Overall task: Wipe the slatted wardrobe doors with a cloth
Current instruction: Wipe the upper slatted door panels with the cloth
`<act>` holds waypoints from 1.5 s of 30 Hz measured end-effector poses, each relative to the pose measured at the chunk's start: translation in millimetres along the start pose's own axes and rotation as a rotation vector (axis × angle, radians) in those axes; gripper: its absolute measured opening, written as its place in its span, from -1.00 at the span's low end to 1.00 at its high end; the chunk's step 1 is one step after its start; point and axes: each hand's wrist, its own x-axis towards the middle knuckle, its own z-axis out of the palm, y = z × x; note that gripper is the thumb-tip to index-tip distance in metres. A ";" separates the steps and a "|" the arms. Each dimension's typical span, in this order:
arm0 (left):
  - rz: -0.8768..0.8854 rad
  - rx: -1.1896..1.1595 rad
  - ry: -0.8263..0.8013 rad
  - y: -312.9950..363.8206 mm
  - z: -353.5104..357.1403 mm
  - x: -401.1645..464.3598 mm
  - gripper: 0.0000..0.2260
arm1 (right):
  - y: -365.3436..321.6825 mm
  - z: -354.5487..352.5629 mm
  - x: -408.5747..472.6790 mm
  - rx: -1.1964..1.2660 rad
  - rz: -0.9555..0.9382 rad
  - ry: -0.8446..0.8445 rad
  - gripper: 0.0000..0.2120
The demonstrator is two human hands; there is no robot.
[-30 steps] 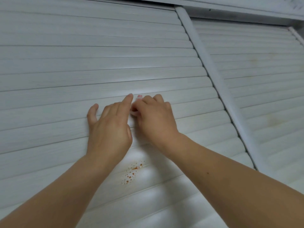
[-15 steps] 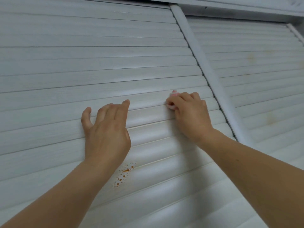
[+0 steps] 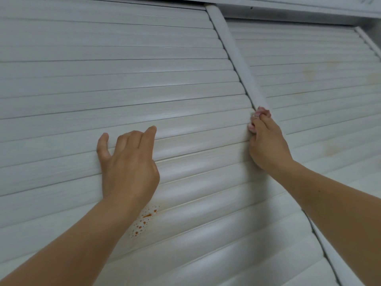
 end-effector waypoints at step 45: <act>-0.124 0.016 0.014 -57.5 -46.0 -83.4 -0.40 | -157.9 25.5 -66.2 0.337 -0.334 -0.205 -0.33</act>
